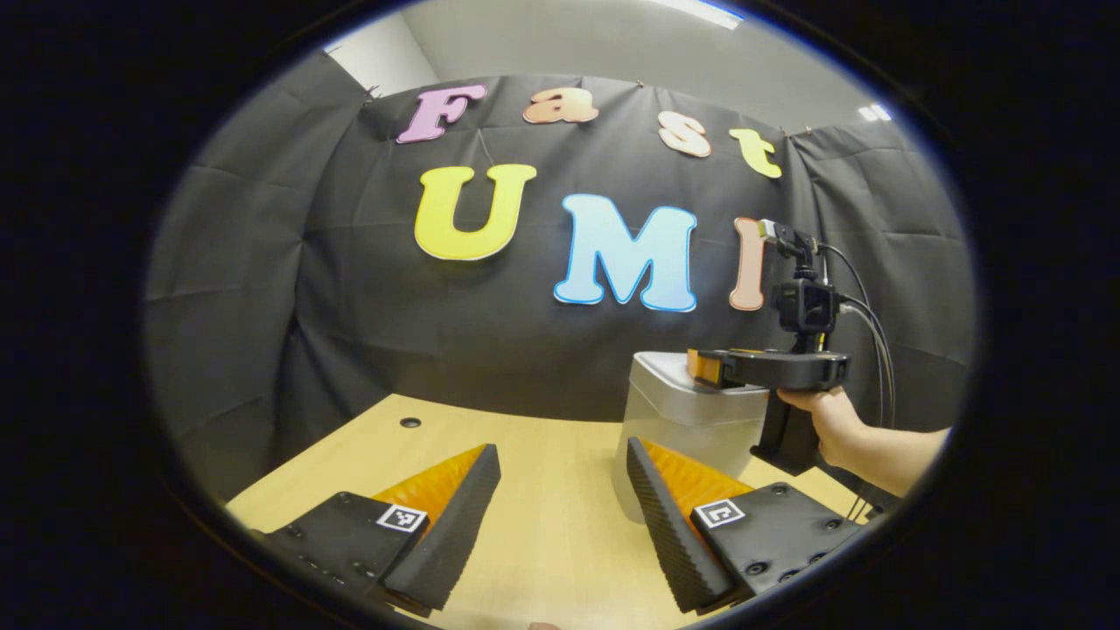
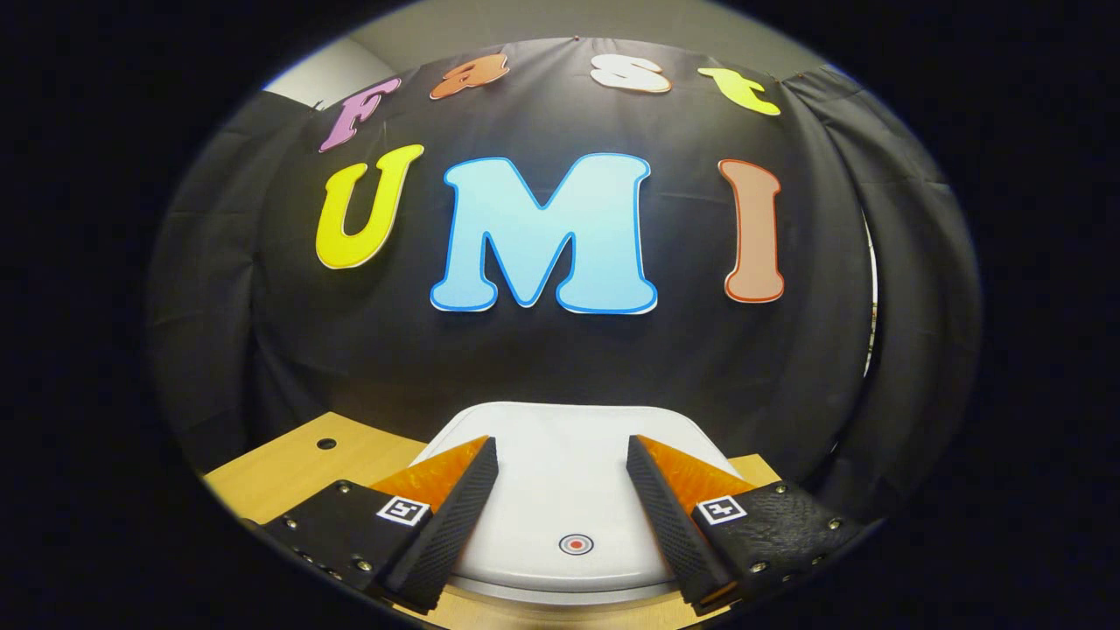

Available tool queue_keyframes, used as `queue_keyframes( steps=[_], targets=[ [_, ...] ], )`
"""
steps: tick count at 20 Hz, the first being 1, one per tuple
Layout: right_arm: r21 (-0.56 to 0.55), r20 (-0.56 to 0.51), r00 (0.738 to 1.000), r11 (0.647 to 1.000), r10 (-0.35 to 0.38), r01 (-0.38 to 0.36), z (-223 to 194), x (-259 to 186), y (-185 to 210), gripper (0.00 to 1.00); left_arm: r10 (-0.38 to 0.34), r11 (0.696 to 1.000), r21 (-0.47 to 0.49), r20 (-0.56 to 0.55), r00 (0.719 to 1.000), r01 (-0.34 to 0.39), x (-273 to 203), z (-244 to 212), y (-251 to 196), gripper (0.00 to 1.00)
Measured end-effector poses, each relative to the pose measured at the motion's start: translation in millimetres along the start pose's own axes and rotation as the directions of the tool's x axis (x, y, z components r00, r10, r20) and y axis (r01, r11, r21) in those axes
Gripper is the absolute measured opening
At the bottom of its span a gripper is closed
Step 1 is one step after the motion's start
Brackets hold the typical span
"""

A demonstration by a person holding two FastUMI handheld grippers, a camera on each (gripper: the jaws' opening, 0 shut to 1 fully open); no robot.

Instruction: Press the lid of the desktop garbage bin to open it, pick up the crumpled paper on the desktop and throw it into the bin, then pick up the pop can on the desktop and drop it into the bin, and finally close the garbage bin lid.

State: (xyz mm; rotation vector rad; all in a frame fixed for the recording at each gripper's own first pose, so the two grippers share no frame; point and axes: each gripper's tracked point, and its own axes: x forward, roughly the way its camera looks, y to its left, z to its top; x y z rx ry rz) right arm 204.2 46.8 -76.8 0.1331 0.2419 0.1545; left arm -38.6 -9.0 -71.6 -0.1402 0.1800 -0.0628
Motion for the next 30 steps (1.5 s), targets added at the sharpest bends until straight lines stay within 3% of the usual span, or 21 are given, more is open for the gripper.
queue_keyframes(
  steps=[6, 15, 19, 26, 30],
  targets=[
    [-0.028, 0.053, 0.999, 1.0, 0.011, -0.009, -3, 0, 3, 0.96, 0.0, 1.0, 0.002, -0.015, 1.0, 0.0, -3, -5, -3, 0.96],
    [0.02, 0.103, 0.994, 1.0, 0.021, -0.023, -3, 0, 0, 0.98, 0.018, 1.0, 0.005, -0.03, 0.999, -0.017, -6, -8, -2, 0.96],
    [0.025, 0.084, 0.996, 1.0, 0.01, -0.012, -5, 1, -2, 0.97, 0.005, 1.0, 0.017, -0.012, 1.0, -0.005, -13, -1, -12, 0.96],
    [0.042, 0.064, 0.998, 0.999, 0.025, -0.027, -2, -6, -3, 0.97, 0.111, 0.99, 0.076, 0.08, 0.991, -0.117, -35, 27, -27, 0.95],
    [0.039, 0.054, 0.997, 0.997, 0.058, -0.06, -6, -38, -5, 0.97, 0.153, 0.982, 0.093, 0.102, 0.983, -0.162, -41, 31, -41, 0.95]
  ],
)
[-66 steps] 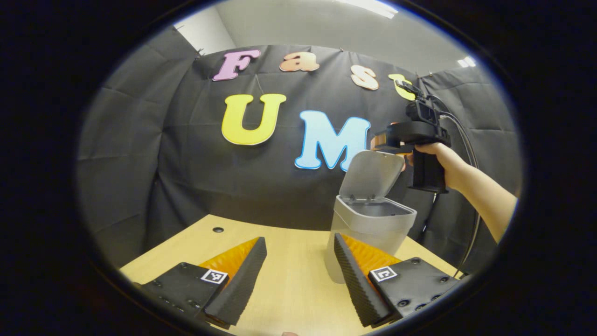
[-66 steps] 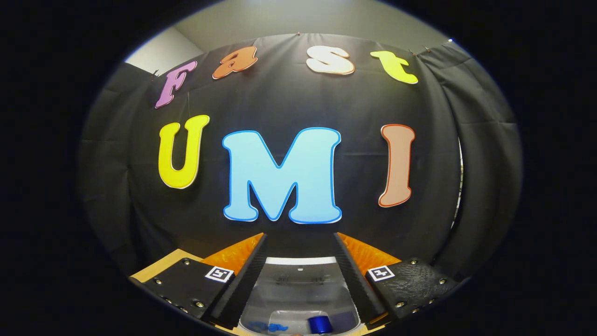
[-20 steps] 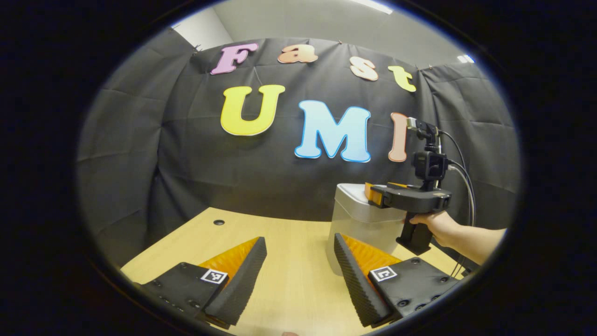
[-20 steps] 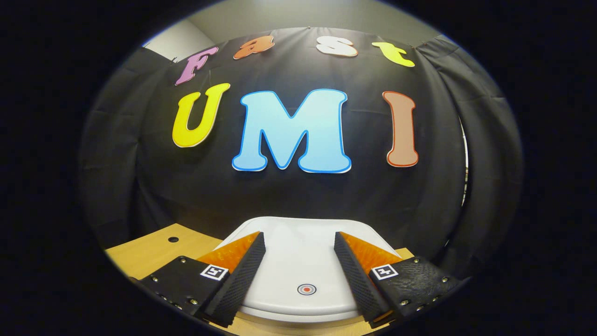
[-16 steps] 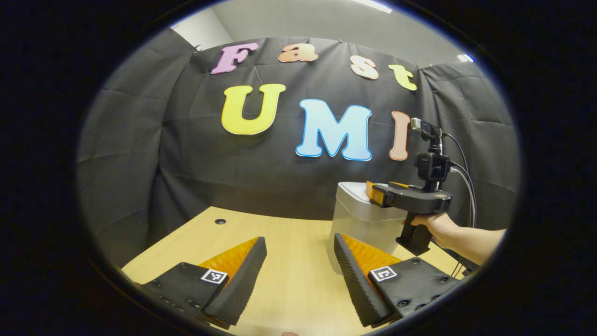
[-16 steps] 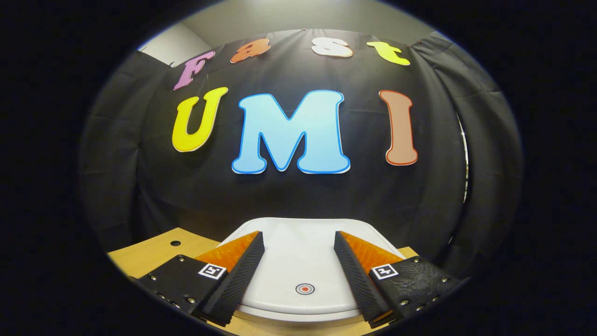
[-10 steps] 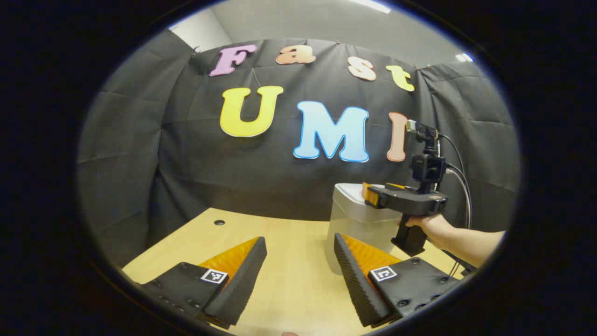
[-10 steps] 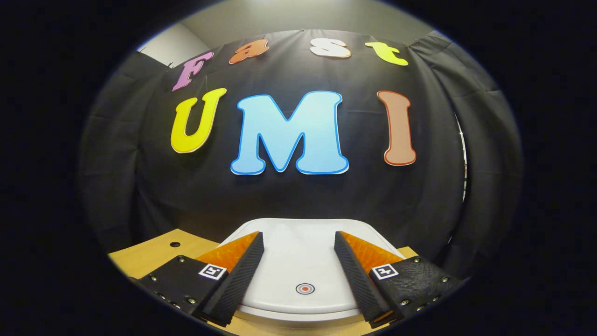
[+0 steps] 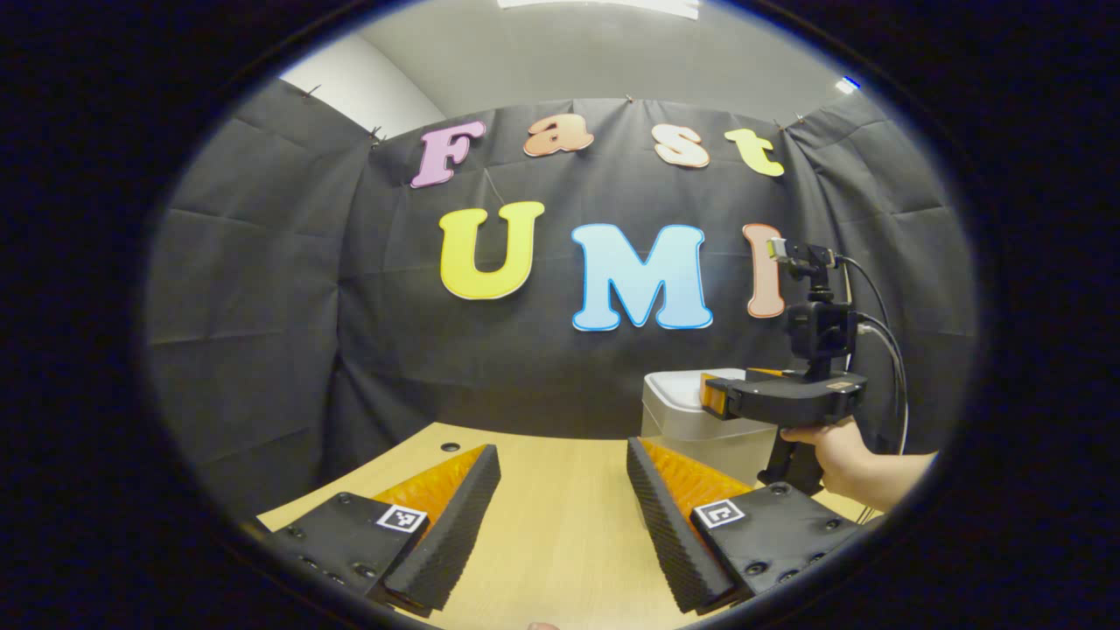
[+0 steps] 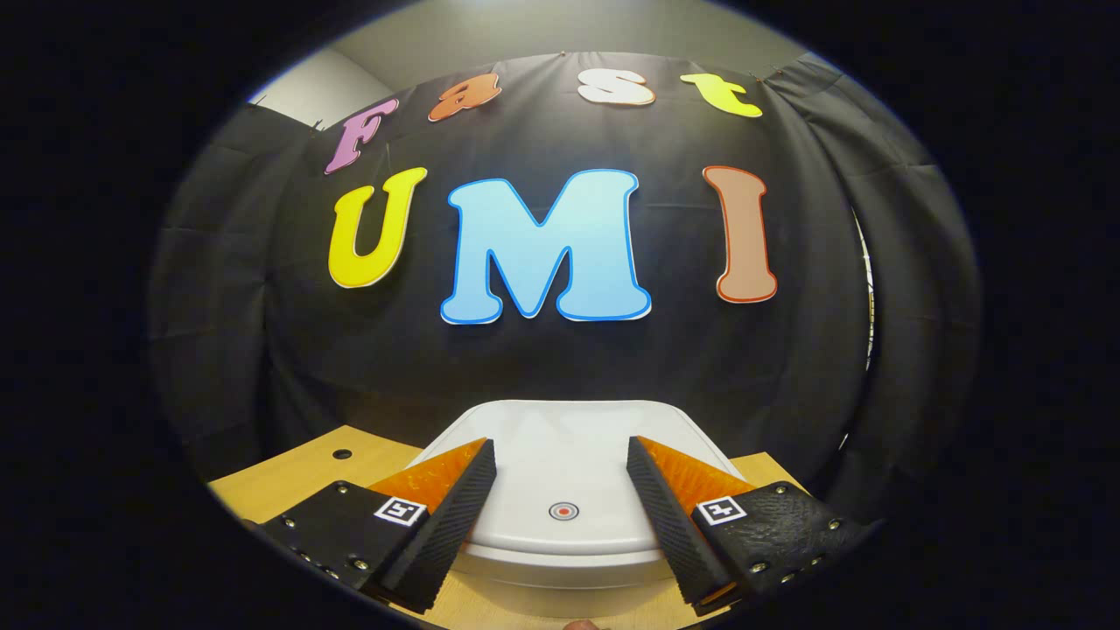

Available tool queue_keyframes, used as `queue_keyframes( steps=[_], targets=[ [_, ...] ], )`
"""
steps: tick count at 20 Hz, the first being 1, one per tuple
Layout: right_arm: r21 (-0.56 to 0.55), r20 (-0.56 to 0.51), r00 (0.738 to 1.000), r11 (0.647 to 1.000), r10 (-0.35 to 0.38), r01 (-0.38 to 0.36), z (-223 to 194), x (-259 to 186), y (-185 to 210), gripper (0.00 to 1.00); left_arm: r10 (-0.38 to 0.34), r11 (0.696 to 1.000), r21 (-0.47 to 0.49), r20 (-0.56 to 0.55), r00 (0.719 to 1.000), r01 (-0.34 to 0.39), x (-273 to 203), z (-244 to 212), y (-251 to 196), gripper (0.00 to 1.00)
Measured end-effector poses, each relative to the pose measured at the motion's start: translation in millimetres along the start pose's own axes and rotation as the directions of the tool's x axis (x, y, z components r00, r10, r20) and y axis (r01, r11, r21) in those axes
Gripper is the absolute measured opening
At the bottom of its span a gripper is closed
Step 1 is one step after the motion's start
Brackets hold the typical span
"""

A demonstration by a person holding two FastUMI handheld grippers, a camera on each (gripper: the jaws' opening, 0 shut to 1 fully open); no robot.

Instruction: Press the lid of the desktop garbage bin to open it, pick up the crumpled paper on the desktop and throw it into the bin, then pick up the pop can on the desktop and drop it into the bin, and finally close the garbage bin lid.

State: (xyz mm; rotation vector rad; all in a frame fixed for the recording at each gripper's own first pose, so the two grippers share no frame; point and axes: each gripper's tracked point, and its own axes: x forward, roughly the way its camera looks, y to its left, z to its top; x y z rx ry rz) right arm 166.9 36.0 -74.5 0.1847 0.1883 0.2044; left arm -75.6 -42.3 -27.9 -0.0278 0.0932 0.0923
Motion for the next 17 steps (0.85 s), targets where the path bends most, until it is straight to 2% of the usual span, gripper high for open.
queue_keyframes(
  steps=[5, 8, 11, 17],
  targets=[
    [-0.027, 0.018, 1.0, 0.999, 0.021, -0.021, 14, -46, -1, 0.97, -0.002, 1.0, -0.01, 0.024, 1.0, 0.002, 7, 7, -6, 0.96],
    [-0.055, 0.048, 0.999, 0.998, 0.021, -0.018, 26, -79, 0, 0.97, -0.016, 1.0, 0.006, 0.046, 0.999, 0.015, 16, 13, -1, 0.96],
    [-0.049, 0.053, 0.998, 0.998, 0.034, -0.031, 31, -112, 7, 0.96, -0.04, 0.999, -0.019, 0.052, 0.998, 0.041, 26, 16, 3, 0.96],
    [-0.025, 0.049, 0.999, 1.0, -0.001, 0.002, 28, -156, 14, 0.96, -0.091, 0.996, -0.005, 0.057, 0.994, 0.091, 41, 14, 13, 0.95]
  ],
)
